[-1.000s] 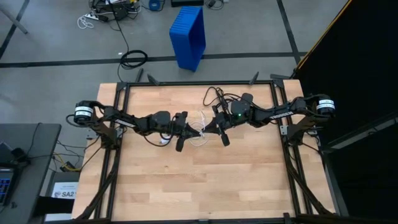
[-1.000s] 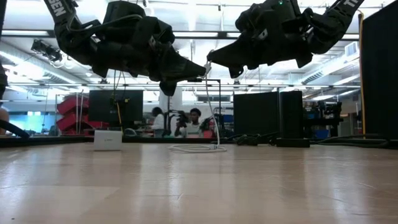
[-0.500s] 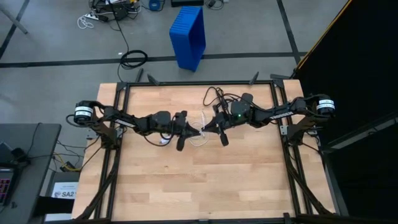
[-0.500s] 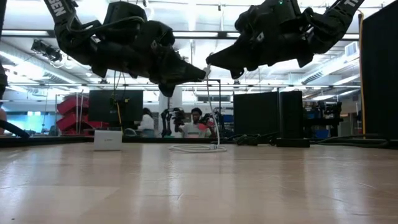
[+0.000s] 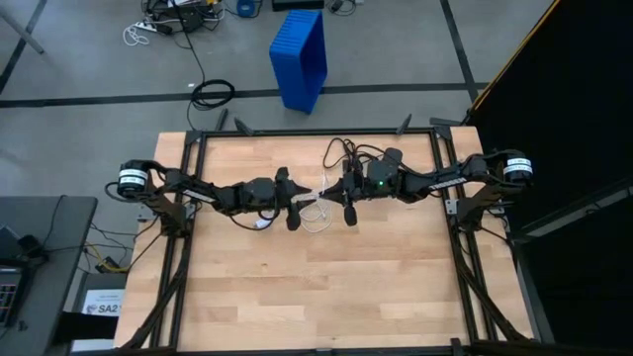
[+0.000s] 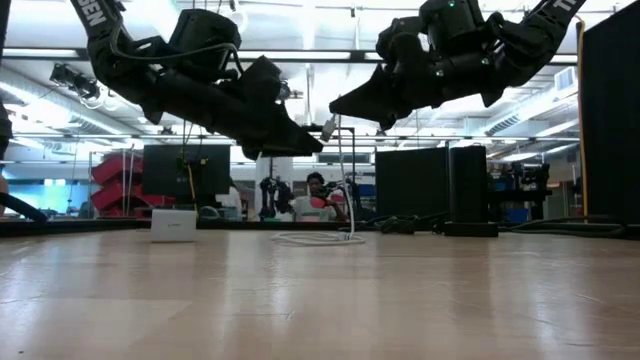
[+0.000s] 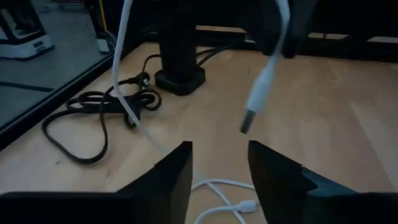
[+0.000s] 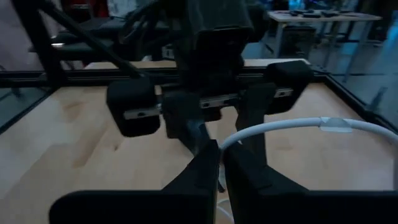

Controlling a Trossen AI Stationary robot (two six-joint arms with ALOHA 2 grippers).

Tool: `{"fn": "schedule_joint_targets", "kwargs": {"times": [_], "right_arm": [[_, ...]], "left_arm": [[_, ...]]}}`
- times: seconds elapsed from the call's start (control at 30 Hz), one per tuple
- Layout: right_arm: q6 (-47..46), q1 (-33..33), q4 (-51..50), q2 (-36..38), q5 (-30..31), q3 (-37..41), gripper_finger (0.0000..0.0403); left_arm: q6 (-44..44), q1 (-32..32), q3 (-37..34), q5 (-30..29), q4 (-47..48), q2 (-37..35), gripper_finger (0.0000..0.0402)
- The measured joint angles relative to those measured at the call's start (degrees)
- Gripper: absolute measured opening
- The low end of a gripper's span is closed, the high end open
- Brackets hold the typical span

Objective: Insert USB
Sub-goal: Insert the white charger cable into the white charger adapter

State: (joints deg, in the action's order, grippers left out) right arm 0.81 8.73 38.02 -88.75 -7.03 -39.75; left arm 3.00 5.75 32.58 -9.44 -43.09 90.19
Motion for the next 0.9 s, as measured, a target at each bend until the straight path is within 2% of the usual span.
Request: {"fn": "schedule_joint_targets", "kwargs": {"times": [0.17, 0.33, 0.67, 0.8, 0.9], "right_arm": [[-1.0, 0.2, 0.9, 0.0, -0.3, 0.0, 0.0], [2.5, 0.1, 0.8, 0.0, -7.6, 0.0, 0.0], [1.8, 0.1, 0.8, 0.0, -10.5, 0.0, 0.0], [-1.4, 0.1, 0.9, 0.0, -4.7, 0.0, 0.0], [-2.8, 0.1, 0.9, 0.0, 0.6, 0.0, 0.0]], "left_arm": [[-3.4, -1.7, 0.0, -3.8, -0.3, 0.0, 0.0172], [-6.7, -3.1, 0.0, -4.2, -1.0, 0.0, 0.0174], [-6.9, -3.5, 0.0, 2.9, -5.5, 0.0, 0.0174], [-6.6, -3.8, 0.0, 0.2, -6.8, 0.0, 0.0174], [-8.9, -4.8, 0.0, -6.9, -5.3, 0.0, 0.0174]]}}
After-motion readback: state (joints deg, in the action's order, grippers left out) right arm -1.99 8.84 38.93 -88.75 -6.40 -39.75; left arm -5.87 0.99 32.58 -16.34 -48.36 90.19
